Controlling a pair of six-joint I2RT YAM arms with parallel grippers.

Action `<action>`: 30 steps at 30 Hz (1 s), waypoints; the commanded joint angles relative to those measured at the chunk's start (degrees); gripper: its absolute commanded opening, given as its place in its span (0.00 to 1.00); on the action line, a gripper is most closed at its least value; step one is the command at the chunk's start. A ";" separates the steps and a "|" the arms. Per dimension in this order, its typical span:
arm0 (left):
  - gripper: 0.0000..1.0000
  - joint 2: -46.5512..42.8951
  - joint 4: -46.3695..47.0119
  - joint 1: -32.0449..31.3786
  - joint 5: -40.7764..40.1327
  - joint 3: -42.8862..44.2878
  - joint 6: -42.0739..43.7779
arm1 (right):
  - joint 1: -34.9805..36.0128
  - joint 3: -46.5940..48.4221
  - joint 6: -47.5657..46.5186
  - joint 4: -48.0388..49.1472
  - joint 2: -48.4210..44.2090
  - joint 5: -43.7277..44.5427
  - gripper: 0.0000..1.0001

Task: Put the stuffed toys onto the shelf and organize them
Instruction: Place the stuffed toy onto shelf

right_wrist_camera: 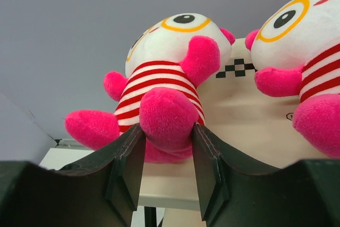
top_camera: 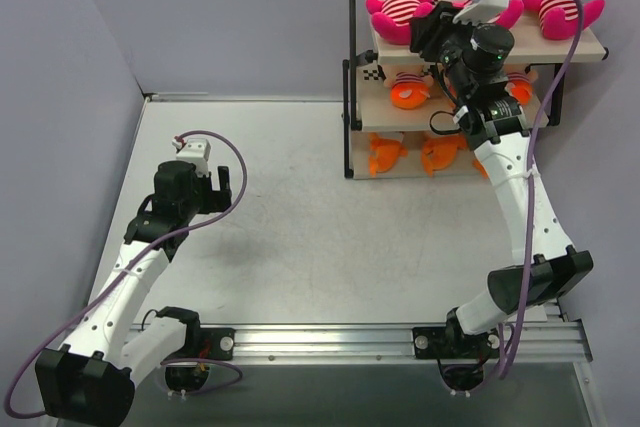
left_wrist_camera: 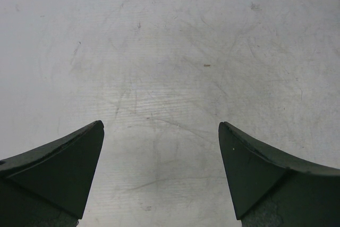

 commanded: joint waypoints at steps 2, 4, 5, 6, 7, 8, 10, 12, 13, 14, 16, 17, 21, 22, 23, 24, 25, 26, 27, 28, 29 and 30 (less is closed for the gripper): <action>0.97 -0.91 -0.02 -0.25 0.09 1.83 0.74 | -0.33 1.48 -0.14 3.00 -3.76 0.66 0.38; 0.97 -1.09 -0.11 -0.34 0.09 1.83 0.74 | -0.24 1.48 -0.40 2.74 -3.85 1.18 0.33; 0.97 -1.17 -0.02 -0.34 0.00 1.83 0.74 | -0.24 1.40 -0.57 2.74 -3.68 1.27 0.31; 0.97 -1.26 -0.02 -0.34 0.00 1.83 0.74 | -0.24 1.40 -0.58 2.74 -3.59 1.45 0.27; 0.97 -1.17 -0.11 -0.25 0.00 1.75 0.74 | -0.33 1.31 -0.58 2.74 -3.59 1.45 0.25; 0.97 -1.17 -0.11 -0.34 0.00 1.83 0.74 | -0.33 1.22 -0.58 2.74 -3.50 1.63 0.23; 0.97 -1.26 -0.20 -0.34 -0.08 1.83 0.74 | -0.24 0.96 -0.58 3.00 -3.41 1.71 0.17; 0.97 -1.26 -0.20 -0.34 -0.08 1.83 0.74 | -0.33 0.69 -0.93 3.00 -3.41 3.02 0.13; 0.97 -1.26 -0.11 -0.43 -0.08 1.75 0.74 | -0.33 0.60 -0.93 3.09 -3.50 3.38 0.13; 0.97 -1.26 -0.20 -0.43 -0.08 1.83 0.74 | -0.41 0.34 -1.10 3.09 -3.50 3.47 0.13; 0.97 -1.26 -0.11 -0.43 -0.08 1.75 0.83 | -0.33 -0.01 -1.10 3.09 -3.32 4.00 0.12; 0.97 -1.26 -0.11 -0.34 -0.17 1.75 0.83 | -0.33 -0.27 -1.28 3.09 -3.32 4.09 0.12; 0.97 -1.17 -0.11 -0.43 -0.08 1.75 0.91 | -0.33 -1.59 -1.19 3.27 -3.23 4.88 0.12; 0.97 -1.26 -0.11 -0.43 -0.08 1.75 0.91 | -0.33 -1.77 -1.19 3.44 -3.15 4.88 0.12; 0.97 -1.17 -0.20 -0.43 -0.08 1.75 0.91 | -0.33 -2.03 -1.19 3.62 -3.06 4.88 0.12; 0.97 -1.17 -0.20 -0.43 -0.17 1.66 0.91 | -0.33 -2.21 -1.19 3.71 -3.06 4.88 0.13; 0.97 -1.17 -0.20 -0.51 -0.17 1.75 0.91 | -0.33 -2.56 -1.10 3.79 -3.06 4.97 0.13; 0.97 -1.17 -0.20 -0.52 -0.17 1.75 0.91 | -0.33 -2.65 -1.10 3.79 -2.97 4.97 0.14; 0.97 -1.17 -0.20 -0.60 -0.26 1.83 0.91 | -0.41 -2.73 -1.19 3.62 -2.89 4.97 0.15; 0.97 -1.17 -0.29 -0.52 -0.26 1.83 0.91 | -0.33 -2.82 -1.10 3.62 -2.97 4.97 0.16; 0.97 -1.17 -0.29 -0.60 -0.35 1.83 0.91 | -0.33 -2.82 -1.10 3.62 -3.06 5.05 0.21; 0.97 -1.26 -0.46 -0.52 -0.35 1.83 0.91 | -0.33 -3.00 -1.10 3.62 -3.15 4.97 0.23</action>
